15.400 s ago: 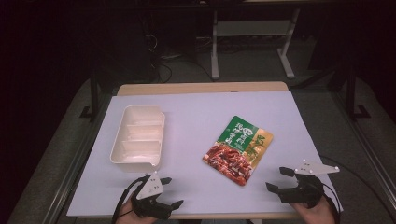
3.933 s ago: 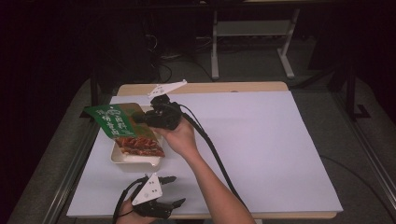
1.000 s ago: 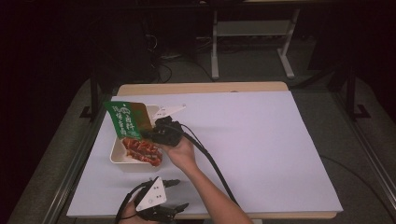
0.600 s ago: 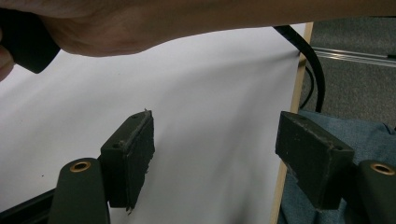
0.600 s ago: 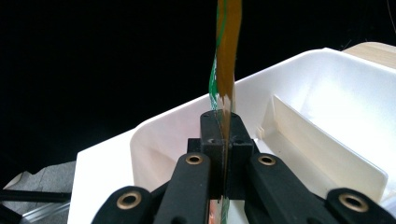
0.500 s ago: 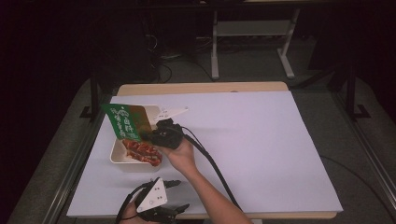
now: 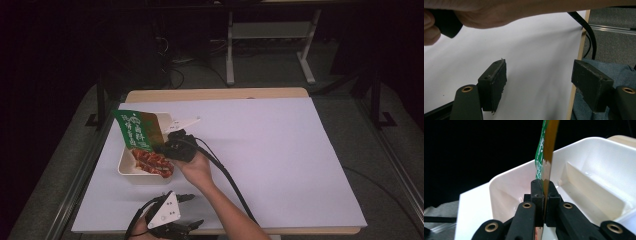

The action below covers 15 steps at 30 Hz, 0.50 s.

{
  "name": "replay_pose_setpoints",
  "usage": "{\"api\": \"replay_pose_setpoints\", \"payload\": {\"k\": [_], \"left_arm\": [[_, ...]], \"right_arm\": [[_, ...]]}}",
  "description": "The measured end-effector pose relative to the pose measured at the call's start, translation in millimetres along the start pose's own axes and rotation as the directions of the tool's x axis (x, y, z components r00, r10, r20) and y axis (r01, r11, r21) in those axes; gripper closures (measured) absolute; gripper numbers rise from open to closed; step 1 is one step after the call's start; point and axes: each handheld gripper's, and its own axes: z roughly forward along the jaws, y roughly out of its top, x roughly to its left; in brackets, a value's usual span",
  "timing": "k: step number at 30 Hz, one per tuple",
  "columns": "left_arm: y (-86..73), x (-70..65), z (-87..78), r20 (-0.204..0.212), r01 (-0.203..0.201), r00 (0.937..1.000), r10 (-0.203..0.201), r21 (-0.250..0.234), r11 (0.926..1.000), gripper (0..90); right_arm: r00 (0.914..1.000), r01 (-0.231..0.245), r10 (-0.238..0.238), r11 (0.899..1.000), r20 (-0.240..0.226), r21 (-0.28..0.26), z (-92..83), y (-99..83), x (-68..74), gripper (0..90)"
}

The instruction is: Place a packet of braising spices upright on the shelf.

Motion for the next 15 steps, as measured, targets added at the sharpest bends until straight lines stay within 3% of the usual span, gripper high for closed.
{"api": "replay_pose_setpoints", "payload": {"k": [3,5,7,15], "left_arm": [[0.0,0.1,0.1,0.000,-0.005,1.0000,0.005,0.003,1.0000,27.7],[0.3,-0.2,0.3,0.002,-0.011,0.9999,0.011,0.003,0.9999,27.7],[0.4,-0.5,0.3,0.004,-0.010,0.9999,0.010,0.002,0.9999,27.7],[0.8,-1.7,1.6,0.008,-0.008,0.9999,0.008,0.001,1.0000,27.7]], "right_arm": [[1.0000,-0.009,0.009,1.000,-0.003,0.002,0.1,-0.8,-0.4,87.4],[0.9999,-0.009,0.009,0.999,-0.007,0.034,1.0,-1.4,-1.4,79.6],[0.9999,-0.015,0.014,0.998,0.006,0.063,1.1,-4.1,-2.6,84.2],[1.0000,-0.003,0.002,0.998,0.009,0.056,3.8,-9.6,-0.6,89.4]]}}
